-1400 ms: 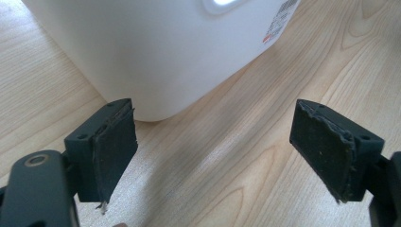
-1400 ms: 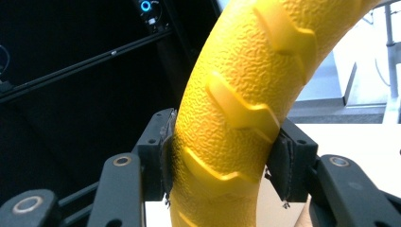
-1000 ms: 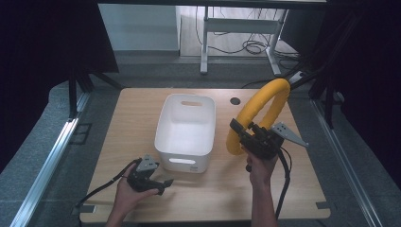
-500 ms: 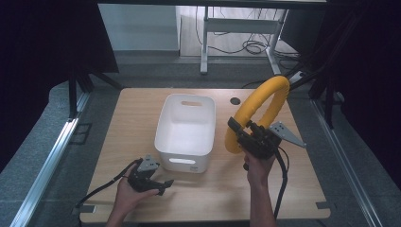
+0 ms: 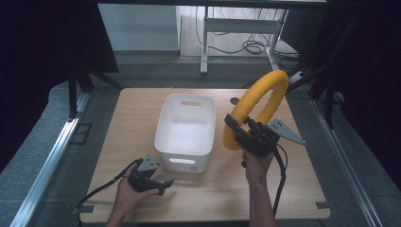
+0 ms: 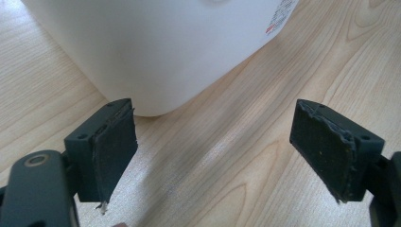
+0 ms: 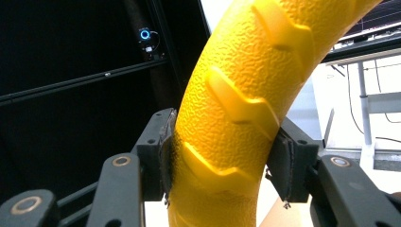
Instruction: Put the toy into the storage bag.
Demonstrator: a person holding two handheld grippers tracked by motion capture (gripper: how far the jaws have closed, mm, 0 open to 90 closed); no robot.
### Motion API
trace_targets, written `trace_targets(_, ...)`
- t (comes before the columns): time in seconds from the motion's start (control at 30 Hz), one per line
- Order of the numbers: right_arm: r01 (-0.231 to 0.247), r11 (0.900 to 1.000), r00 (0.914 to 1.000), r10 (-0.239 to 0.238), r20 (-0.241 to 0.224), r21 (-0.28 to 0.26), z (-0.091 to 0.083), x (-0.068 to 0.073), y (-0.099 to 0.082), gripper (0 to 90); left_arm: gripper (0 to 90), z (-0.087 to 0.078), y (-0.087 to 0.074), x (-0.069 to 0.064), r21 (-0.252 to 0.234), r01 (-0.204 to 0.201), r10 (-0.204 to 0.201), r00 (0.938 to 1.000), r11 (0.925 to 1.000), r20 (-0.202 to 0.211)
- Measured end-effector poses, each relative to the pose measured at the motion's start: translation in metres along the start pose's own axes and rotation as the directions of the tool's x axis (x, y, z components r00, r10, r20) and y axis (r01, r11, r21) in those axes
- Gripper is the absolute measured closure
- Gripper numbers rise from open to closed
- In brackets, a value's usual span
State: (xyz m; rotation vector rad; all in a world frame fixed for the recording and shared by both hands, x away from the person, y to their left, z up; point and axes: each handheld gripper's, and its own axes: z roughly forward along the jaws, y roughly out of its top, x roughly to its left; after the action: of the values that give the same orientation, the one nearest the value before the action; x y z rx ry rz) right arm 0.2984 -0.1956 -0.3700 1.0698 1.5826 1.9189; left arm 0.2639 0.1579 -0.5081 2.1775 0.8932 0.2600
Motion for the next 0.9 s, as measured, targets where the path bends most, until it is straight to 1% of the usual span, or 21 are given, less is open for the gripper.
trace_targets(0.17,-0.005,1.0000,1.0000,0.005,-0.005,-0.006,0.002,0.003,0.002,48.1,15.7,0.001,0.000,0.000,0.004,0.000,0.000,1.0000,1.0000,0.002)
trace_targets(0.43,0.015,0.9996,0.9998,-0.016,-0.008,-0.024,0.005,0.010,0.008,48.1,15.7,0.000,0.000,0.000,0.003,0.000,0.000,1.0000,1.0000,0.001)
trace_targets(0.63,0.032,0.9988,0.9992,-0.033,-0.023,-0.037,0.009,0.020,0.017,48.1,15.7,0.000,0.000,0.000,0.006,0.000,0.000,1.0000,1.0000,0.002)
trace_targets(0.7,0.037,0.9986,0.9990,-0.038,-0.022,-0.037,0.009,0.021,0.018,48.0,15.7,0.000,0.000,0.000,0.006,0.000,0.000,1.0000,1.0000,0.002)
trace_targets(0.73,0.042,0.9985,0.9988,-0.043,-0.026,-0.036,0.011,0.025,0.021,48.0,15.7,0.000,0.000,0.000,0.006,-0.001,0.001,1.0000,1.0000,0.001)
trace_targets(0.8,0.049,0.9982,0.9984,-0.050,-0.026,-0.033,0.012,0.026,0.022,48.0,15.7,0.000,0.000,0.000,0.006,-0.001,0.001,1.0000,1.0000,0.001)
trace_targets(0.83,0.056,0.9978,0.9978,-0.057,-0.032,-0.036,0.015,0.030,0.024,48.0,15.7,0.000,0.000,0.000,0.008,-0.002,0.002,1.0000,1.0000,0.000)
trace_targets(0.9,0.060,0.9975,0.9975,-0.061,-0.036,-0.037,0.016,0.033,0.026,48.0,15.7,0.000,0.000,0.001,0.009,-0.006,0.006,1.0000,0.9999,0.001)
